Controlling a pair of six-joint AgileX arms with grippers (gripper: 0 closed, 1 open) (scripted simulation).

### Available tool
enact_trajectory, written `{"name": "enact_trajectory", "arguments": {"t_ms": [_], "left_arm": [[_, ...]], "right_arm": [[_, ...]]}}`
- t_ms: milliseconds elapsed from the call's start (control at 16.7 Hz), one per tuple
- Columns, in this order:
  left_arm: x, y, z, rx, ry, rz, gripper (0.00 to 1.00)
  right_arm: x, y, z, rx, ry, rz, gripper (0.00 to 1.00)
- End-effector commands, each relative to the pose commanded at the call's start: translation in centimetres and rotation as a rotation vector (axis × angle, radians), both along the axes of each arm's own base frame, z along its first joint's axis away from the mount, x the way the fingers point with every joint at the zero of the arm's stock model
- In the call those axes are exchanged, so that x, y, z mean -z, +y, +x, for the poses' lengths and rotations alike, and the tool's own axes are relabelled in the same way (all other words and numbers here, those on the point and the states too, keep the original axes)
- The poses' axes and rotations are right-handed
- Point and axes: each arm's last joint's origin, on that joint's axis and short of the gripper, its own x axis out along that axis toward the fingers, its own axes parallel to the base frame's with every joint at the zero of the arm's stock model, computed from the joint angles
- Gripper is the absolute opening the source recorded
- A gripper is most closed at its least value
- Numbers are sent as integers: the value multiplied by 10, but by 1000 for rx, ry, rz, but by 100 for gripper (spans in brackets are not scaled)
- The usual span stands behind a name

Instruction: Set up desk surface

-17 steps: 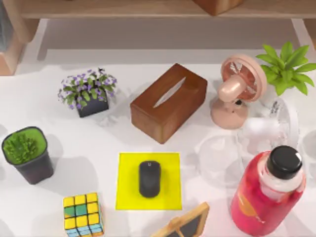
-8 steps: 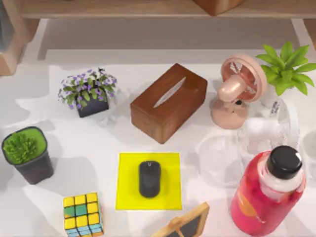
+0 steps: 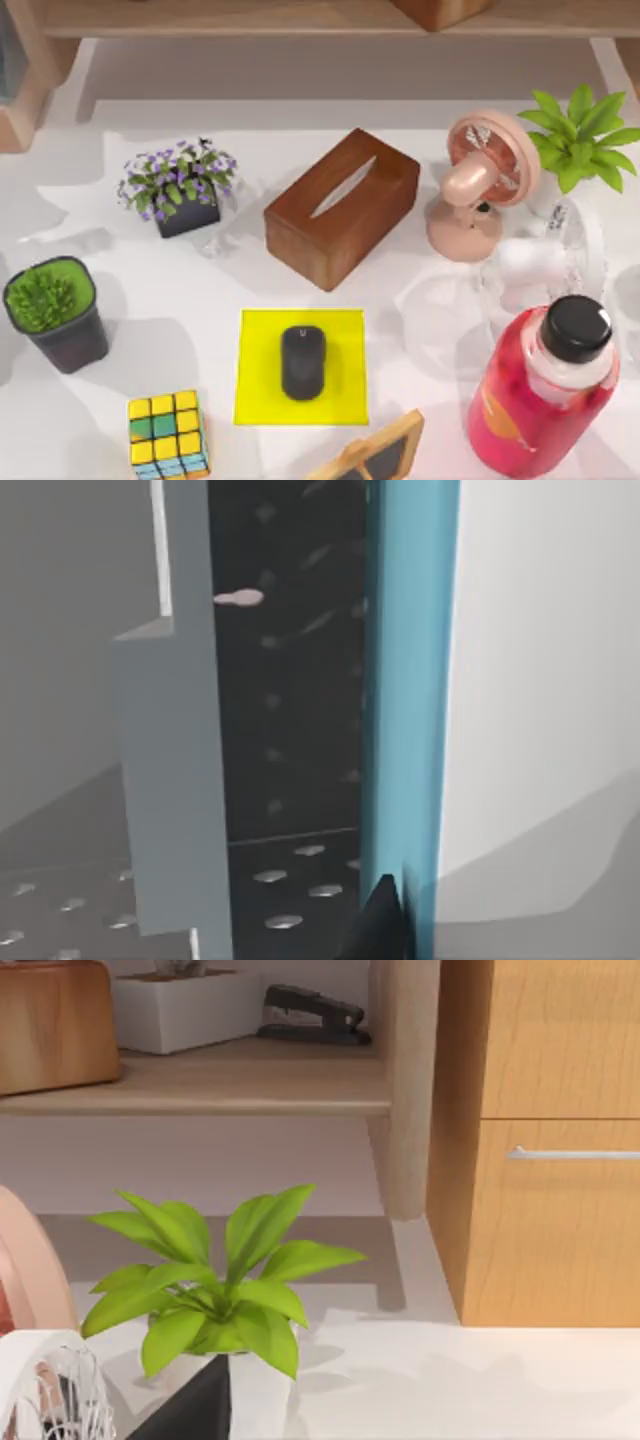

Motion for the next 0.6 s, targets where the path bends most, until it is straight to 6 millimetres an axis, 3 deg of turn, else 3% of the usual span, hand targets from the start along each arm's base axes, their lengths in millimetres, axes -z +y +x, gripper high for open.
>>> {"name": "enact_trajectory", "arguments": {"t_ms": [360, 600], "left_arm": [[6, -1, 12, 2, 10, -3, 0], [6, -1, 12, 2, 10, -3, 30]], "right_arm": [[0, 0, 0, 0, 0, 0, 100], [0, 0, 0, 0, 0, 0, 100]]}}
